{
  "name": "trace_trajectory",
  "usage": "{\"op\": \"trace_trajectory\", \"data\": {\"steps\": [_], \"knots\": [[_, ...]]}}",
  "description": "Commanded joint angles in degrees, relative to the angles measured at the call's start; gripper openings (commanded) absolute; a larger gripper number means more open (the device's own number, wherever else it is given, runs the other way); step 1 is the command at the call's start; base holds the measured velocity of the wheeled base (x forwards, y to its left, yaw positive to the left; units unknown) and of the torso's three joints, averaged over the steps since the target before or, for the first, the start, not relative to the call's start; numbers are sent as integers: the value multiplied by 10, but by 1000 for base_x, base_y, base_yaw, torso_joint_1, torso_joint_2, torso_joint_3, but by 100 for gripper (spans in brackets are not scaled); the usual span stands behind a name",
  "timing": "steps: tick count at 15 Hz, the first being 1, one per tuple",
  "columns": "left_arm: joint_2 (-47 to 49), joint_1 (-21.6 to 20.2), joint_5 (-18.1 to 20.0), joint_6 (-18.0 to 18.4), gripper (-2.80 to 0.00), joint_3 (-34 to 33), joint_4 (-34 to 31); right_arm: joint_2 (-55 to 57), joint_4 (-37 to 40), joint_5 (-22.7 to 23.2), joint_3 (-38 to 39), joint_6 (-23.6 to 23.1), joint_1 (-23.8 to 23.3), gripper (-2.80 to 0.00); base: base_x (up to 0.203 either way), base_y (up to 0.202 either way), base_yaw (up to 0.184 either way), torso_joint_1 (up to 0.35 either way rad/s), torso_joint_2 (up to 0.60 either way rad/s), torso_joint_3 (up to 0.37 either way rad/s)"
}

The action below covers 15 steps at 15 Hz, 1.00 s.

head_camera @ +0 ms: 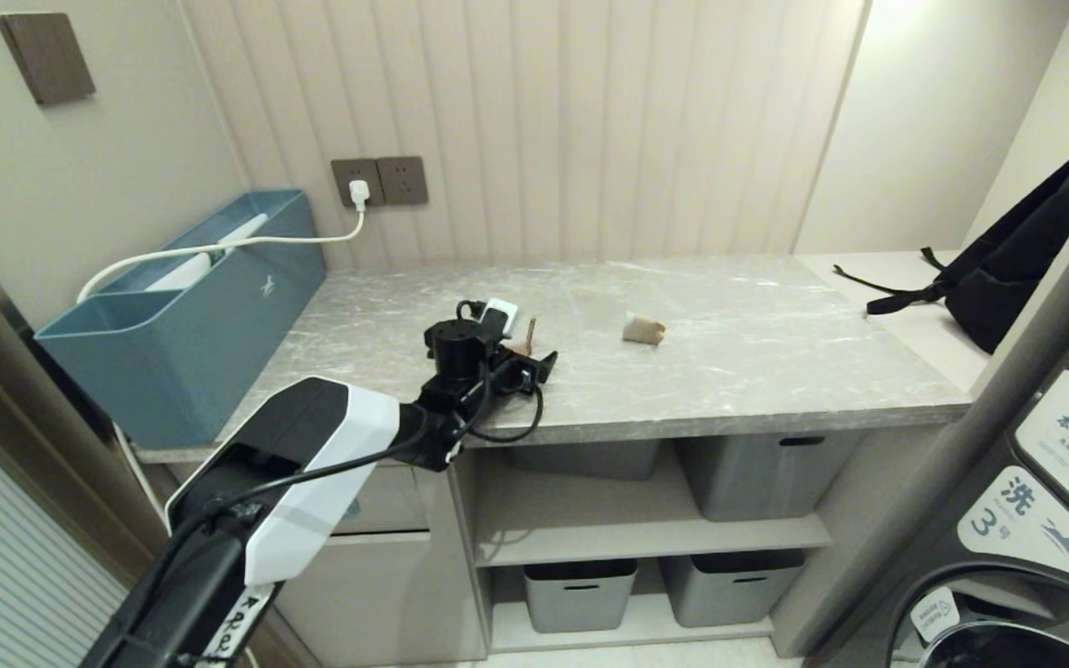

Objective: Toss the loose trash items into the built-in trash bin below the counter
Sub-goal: Pick up the garbage

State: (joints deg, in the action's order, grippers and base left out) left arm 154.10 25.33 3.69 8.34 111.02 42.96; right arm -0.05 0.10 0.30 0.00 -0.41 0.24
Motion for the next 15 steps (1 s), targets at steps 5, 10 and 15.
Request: {"op": "trace_trajectory", "data": {"steps": [5,10,15], "knots": [[1,-2,0,-1,-280,0,-2,0,0,0,0,0,0,-280,0,0,0,0,0,0],[1,-2,1,-12,-280,0,-14,0,0,0,0,0,0,-280,0,0,0,0,0,0],[1,-2,0,-13,-280,-1,-14,0,0,0,0,0,0,-280,0,0,0,0,0,0]]}}
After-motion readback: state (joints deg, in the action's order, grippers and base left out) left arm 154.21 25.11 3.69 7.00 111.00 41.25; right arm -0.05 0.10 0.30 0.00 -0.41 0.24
